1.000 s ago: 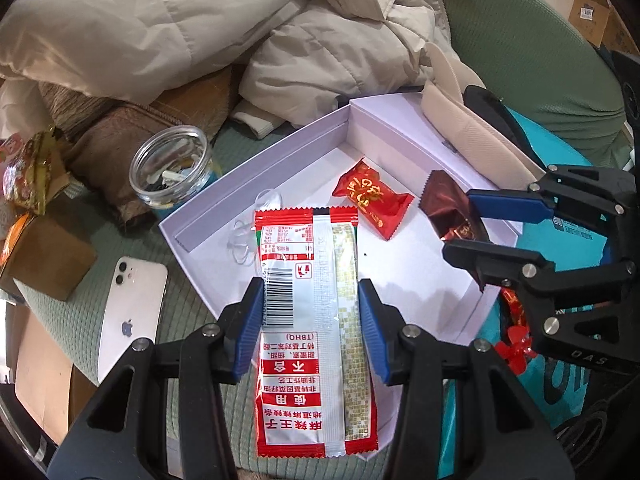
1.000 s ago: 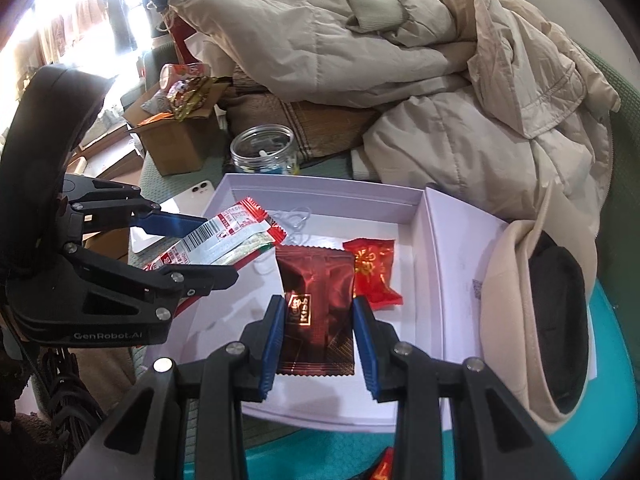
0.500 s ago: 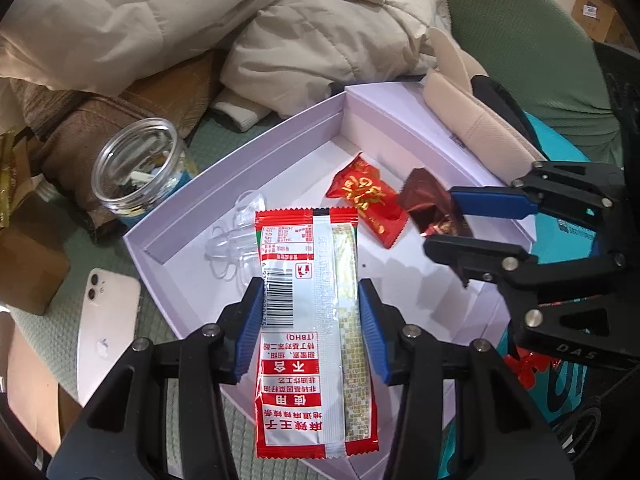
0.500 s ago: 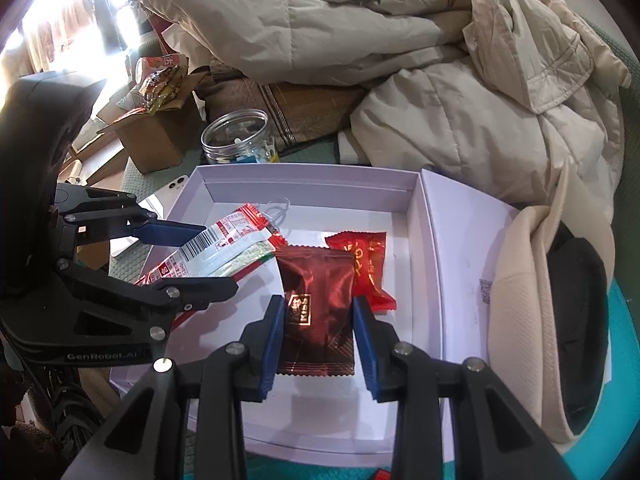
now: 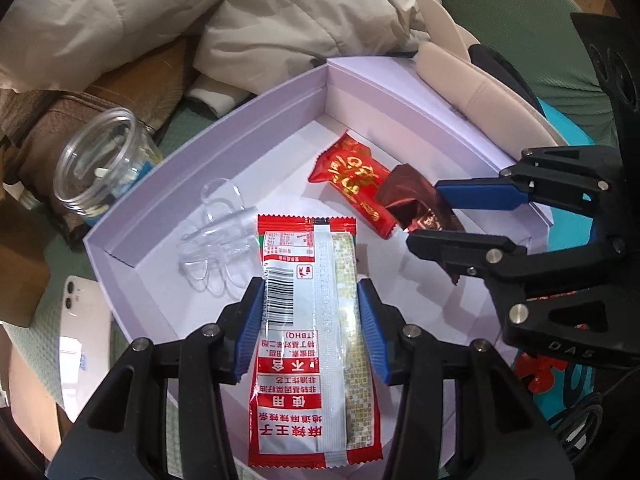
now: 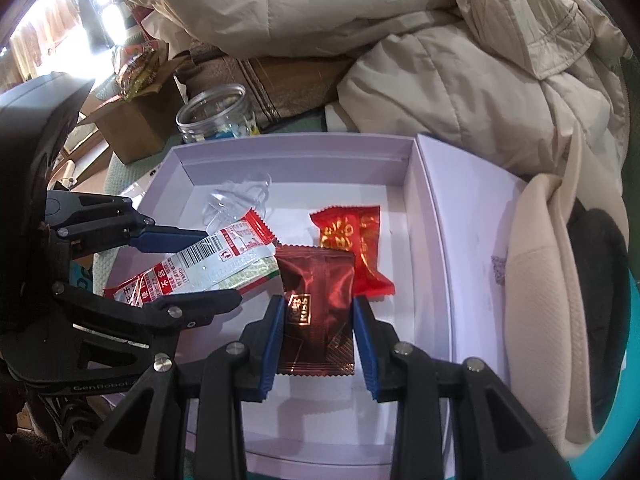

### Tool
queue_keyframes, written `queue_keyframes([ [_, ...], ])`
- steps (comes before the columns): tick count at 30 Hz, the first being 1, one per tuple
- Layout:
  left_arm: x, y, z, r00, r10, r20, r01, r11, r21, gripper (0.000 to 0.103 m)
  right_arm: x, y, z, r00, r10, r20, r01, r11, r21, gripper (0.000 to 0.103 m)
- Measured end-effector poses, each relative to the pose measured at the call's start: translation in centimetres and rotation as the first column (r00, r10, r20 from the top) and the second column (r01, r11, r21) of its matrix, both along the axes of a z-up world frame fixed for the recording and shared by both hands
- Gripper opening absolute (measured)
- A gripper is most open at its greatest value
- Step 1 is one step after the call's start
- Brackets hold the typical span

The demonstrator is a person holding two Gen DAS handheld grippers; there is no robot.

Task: Organize objects
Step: 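Lower and release the long packet into the box while the right tool releases the chocolate packet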

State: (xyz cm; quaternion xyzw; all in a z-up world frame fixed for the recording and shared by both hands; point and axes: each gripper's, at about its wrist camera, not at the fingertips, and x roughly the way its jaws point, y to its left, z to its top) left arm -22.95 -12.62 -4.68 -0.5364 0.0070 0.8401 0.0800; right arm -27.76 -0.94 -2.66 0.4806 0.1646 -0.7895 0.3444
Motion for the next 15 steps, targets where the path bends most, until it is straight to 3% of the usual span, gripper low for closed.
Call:
queue_keyframes([
  [6,-0.3,-0.1,-1.4,0.999,0.009,0.037,-0.009,1.0,0.017,0.045,-0.2,0.2,-1.1,0.999,-0.025,0.024,0.024,0.999,0.026,0.034],
  [15,-0.1,0.2,-1.4,1.0,-0.003,0.017,0.003,1.0,0.014,0.045,0.2,-0.2,-1.9,0.999,-0.016,0.036,0.015,0.999,0.037,0.035],
])
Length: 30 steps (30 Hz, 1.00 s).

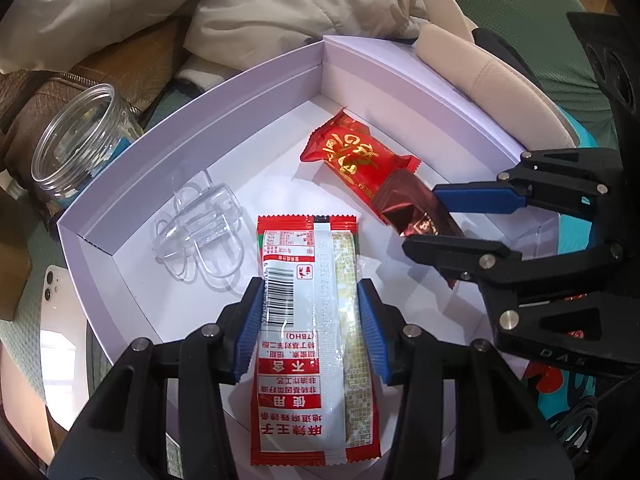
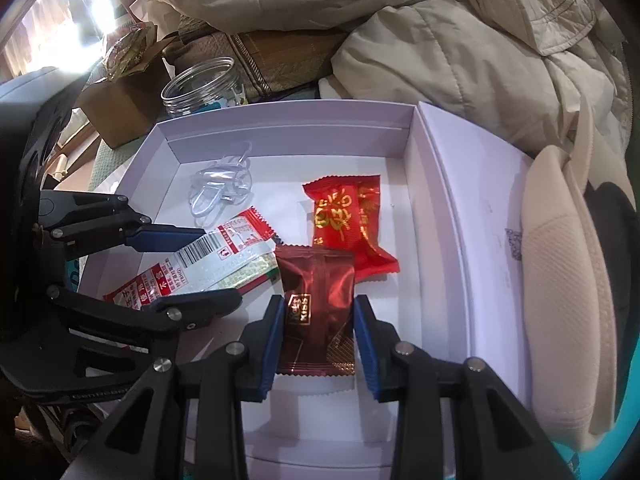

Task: Organize objects
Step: 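Lower and release the long packet into the box while the right tool releases the chocolate packet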

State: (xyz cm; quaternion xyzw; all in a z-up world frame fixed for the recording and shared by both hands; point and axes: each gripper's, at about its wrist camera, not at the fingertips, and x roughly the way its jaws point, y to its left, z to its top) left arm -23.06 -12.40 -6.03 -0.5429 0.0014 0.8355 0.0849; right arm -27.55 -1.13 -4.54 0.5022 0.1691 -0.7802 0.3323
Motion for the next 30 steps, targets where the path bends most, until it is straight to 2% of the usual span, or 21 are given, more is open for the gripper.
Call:
queue_keyframes([
  [6,0.2,-0.2,0.8,0.999,0.024,-0.034,-0.023,1.0,0.003,0.045,0.2,0.0,0.0,1.0,-0.001,-0.004,0.001,1.0,0.016,0.036],
  [15,0.8,-0.6,2.0,0.997,0.069,-0.041,-0.069,0.998,0.007,0.047,0.9,0.4,1.2,1.0,0.007,-0.014,-0.007,1.0,0.001,0.042],
  [17,1.2,-0.7,2.3,0.995,0.091,-0.048,-0.091,0.996,-0.007,0.047,1.2,0.5,1.7,1.0,0.01,-0.022,-0.01,1.0,-0.003,0.045],
  [19,1.6,-1.1,2.7,0.993,0.103,-0.058,-0.104,0.995,-0.011,0.047,1.5,0.7,2.1,1.0,0.012,-0.025,-0.012,1.0,-0.012,0.054],
  [24,2.6,-2.2,4.2,0.985,0.154,-0.08,-0.156,0.988,-0.018,0.049,2.0,1.2,3.5,0.998,0.001,-0.057,-0.002,1.0,-0.023,0.06],
  [30,3.5,-2.6,6.3,0.98,0.157,-0.118,-0.159,0.987,-0.009,0.052,2.5,1.9,5.4,0.995,-0.025,-0.097,0.019,0.998,-0.055,0.065],
])
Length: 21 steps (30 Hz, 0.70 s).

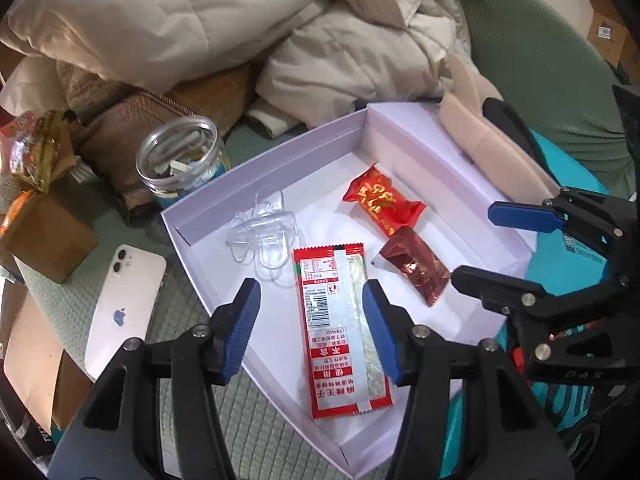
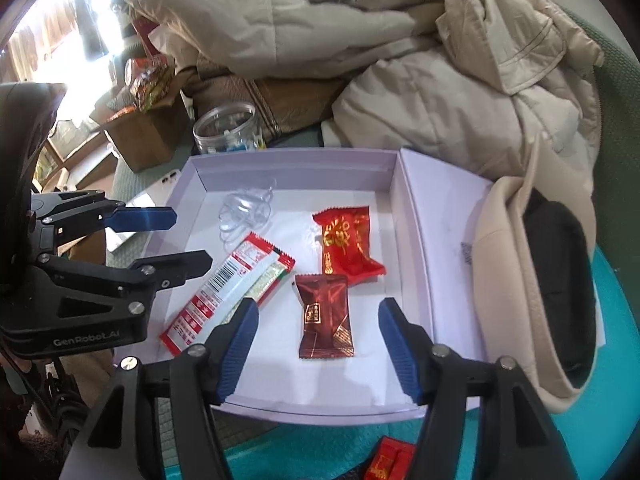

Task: Organize objects
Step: 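Lower and release the long packet into the box while the right tool releases the chocolate packet, then withdraw both open tools from the box back over the snack pile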

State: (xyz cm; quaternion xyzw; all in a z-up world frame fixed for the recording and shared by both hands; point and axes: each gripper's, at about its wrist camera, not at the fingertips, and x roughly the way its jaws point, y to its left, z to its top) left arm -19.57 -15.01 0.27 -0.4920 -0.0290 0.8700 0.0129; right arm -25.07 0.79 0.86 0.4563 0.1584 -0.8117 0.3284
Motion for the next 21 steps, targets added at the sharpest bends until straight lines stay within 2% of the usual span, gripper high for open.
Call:
queue_keyframes([
  [5,1.1,0.3,1.8,0.999,0.003,-0.04,-0.004,1.0,-0.025,0.054,0.7,0.2,1.4,0.999,-0.014,-0.036,0.014,1.0,0.0,0.065],
  [19,5.0,0.4,5.3,0.993,0.046,-0.109,-0.049,0.999,-0.018,0.055,3.9,1.4,4.8,0.994,-0.028,-0.109,0.026,0.999,-0.027,0.065],
  [21,5.7,0.4,5.8,0.991,0.051,-0.121,-0.054,0.998,-0.018,0.055,4.5,1.7,5.3,0.993,-0.033,-0.114,0.028,0.999,-0.037,0.068],
])
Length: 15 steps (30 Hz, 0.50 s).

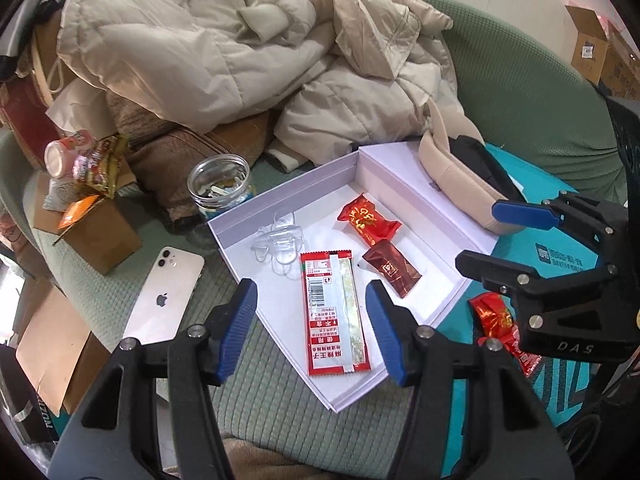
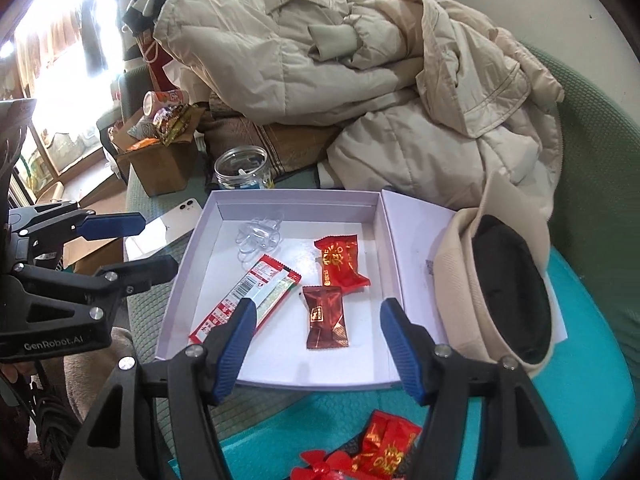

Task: Organize objects
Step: 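Withdraw both open tools from the box back over the snack pile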

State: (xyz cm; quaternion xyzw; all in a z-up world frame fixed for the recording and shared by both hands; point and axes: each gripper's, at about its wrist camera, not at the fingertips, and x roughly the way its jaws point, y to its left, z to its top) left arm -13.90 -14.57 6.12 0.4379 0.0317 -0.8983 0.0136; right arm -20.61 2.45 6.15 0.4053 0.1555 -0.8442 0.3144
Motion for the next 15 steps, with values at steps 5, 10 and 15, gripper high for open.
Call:
queue_keyframes([
  [5,1.4,0.3,1.0,1.0,0.004,-0.017,-0.004,1.0,0.004,0.059,1.5,0.8,1.1,1.0,-0.002,-0.015,0.002,1.0,-0.026,0.071],
  [10,2.9,0.6,1.9,0.999,0.012,-0.036,-0.013,1.0,-0.006,0.063,3.2,1.5,2.1,0.999,-0.005,-0.041,0.004,0.999,-0.035,0.073],
  [15,4.6,1.1,2.7,0.998,0.024,-0.063,-0.025,1.0,-0.018,0.067,4.7,2.5,2.7,0.999,-0.011,-0.052,0.008,0.999,-0.044,0.073],
])
